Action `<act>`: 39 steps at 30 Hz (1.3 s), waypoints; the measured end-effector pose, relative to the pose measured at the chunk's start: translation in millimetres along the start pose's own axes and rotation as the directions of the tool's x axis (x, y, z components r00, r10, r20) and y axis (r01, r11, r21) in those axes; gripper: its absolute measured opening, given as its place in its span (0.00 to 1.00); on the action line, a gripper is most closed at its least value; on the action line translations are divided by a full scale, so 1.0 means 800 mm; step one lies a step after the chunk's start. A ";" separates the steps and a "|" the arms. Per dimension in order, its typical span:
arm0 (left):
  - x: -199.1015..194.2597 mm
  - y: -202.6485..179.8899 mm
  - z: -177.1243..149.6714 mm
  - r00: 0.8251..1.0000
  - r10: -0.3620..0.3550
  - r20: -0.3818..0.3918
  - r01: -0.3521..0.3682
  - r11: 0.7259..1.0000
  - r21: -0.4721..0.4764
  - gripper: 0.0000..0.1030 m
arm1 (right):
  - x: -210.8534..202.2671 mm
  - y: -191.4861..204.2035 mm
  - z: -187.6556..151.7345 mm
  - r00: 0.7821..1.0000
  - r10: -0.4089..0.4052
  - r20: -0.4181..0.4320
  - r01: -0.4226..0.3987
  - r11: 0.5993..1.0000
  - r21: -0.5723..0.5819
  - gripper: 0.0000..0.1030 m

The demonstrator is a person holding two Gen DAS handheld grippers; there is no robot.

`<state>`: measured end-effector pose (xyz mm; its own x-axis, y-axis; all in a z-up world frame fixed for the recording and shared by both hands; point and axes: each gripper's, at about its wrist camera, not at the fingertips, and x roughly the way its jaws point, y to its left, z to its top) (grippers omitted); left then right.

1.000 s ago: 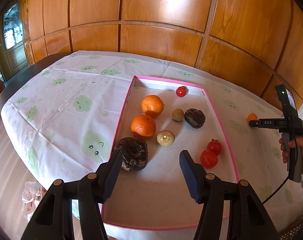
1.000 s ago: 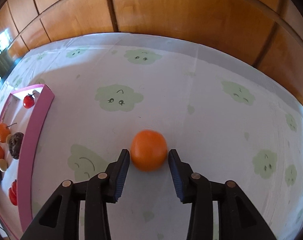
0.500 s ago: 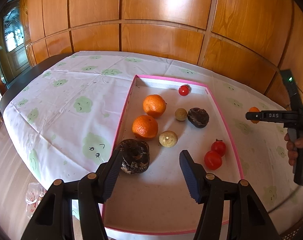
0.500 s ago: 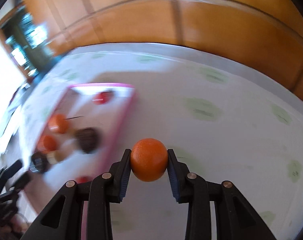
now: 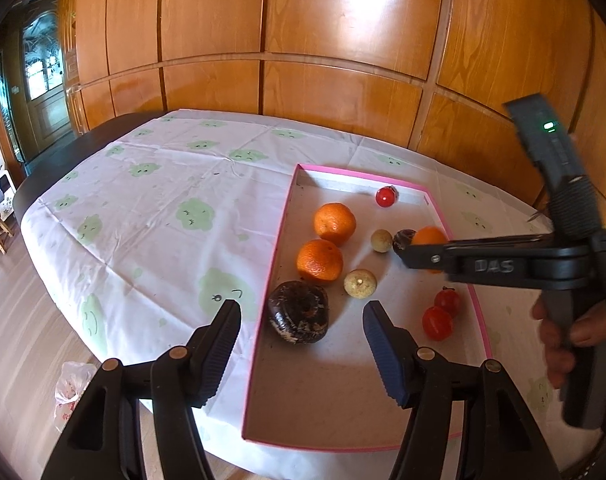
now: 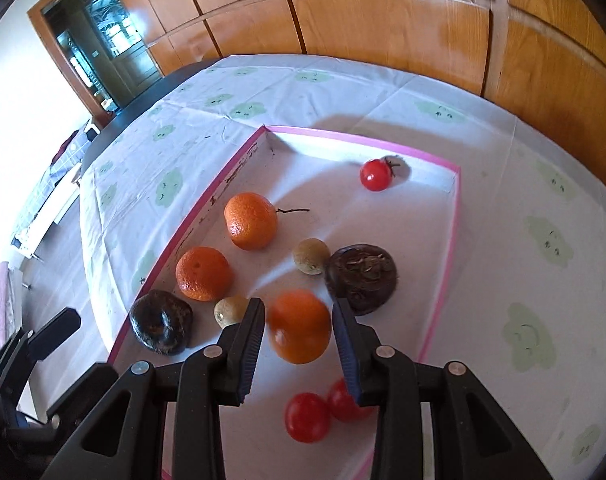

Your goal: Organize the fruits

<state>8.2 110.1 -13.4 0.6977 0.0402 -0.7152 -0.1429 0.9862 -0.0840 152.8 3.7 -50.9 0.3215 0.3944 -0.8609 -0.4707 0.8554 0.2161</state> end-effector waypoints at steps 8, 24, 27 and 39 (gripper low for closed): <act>-0.009 0.004 -0.002 1.000 0.012 0.015 -0.012 1.000 -0.007 0.74 | -0.044 0.003 -0.025 0.997 -0.020 0.081 0.018 0.999 0.031 0.36; -0.031 -0.040 -0.021 0.997 0.014 0.079 -0.018 0.998 0.054 1.00 | -0.107 -0.011 -0.153 0.931 -0.302 0.205 0.266 0.946 0.183 0.37; -0.034 -0.046 -0.026 0.996 0.015 0.086 -0.021 0.997 0.068 1.00 | -0.112 -0.009 -0.156 0.925 -0.308 0.221 0.272 0.946 0.178 0.37; -0.043 -0.050 -0.032 0.992 0.046 0.121 -0.055 0.996 0.068 1.00 | -0.111 0.005 -0.160 0.922 -0.305 0.237 0.279 0.950 0.138 0.37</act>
<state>-28.1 65.2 -3.5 0.7704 0.1049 -0.6289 -0.1330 0.9911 0.0024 16.8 -70.8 -32.2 0.6351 0.1822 -0.7507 -0.2440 0.9693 0.0289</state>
